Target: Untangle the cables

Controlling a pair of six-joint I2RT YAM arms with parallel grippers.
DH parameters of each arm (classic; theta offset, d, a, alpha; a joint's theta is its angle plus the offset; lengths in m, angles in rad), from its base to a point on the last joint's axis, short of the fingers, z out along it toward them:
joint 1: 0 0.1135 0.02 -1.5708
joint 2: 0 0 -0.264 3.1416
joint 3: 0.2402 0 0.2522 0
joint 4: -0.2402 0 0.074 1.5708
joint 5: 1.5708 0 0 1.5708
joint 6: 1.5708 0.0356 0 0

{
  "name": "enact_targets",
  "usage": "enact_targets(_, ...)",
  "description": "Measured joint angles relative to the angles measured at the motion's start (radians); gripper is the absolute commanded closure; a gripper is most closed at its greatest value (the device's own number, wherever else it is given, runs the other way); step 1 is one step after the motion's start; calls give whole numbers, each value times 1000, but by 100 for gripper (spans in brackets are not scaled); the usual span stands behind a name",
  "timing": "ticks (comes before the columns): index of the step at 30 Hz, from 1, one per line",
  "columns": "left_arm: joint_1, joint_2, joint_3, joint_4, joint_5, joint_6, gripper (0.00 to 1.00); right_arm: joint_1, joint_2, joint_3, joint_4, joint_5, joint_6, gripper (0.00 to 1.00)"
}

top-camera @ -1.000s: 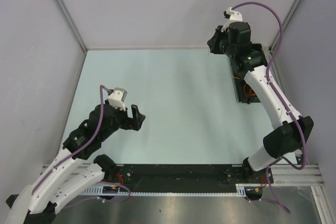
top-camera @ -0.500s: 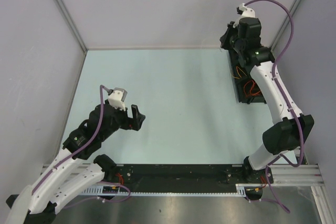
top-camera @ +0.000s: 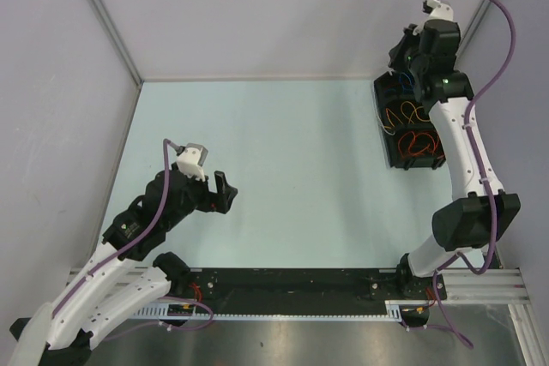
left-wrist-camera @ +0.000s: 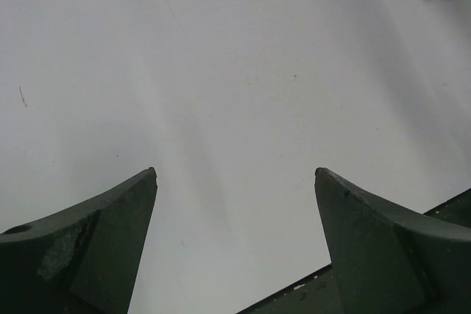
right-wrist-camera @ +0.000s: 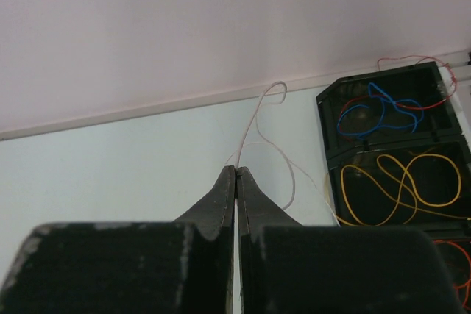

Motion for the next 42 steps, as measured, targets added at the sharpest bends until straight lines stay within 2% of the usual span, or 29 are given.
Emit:
enact_targets(10, 0, 8, 0, 0, 3, 0, 7, -135, -7, 49, 18, -8, 19, 100)
enact_targets(16, 0, 19, 0, 0, 3, 0, 7, -205, -6, 79, 44, -71, 31, 100)
enact_targets(24, 1, 52, 0, 0, 3, 0, 7, -286, 12, 167, 118, -246, 53, 100)
enact_targets(30, 2, 87, 0, 0, 3, 0, 7, -363, 45, 171, 183, -468, 18, 100)
enact_targets(36, 3, 134, 0, 0, 11, 1, 7, -404, 46, 39, 248, -618, -77, 100)
enact_targets(42, 3, 169, 0, 0, 16, 1, 8, -497, 48, -200, 382, -725, -66, 100)
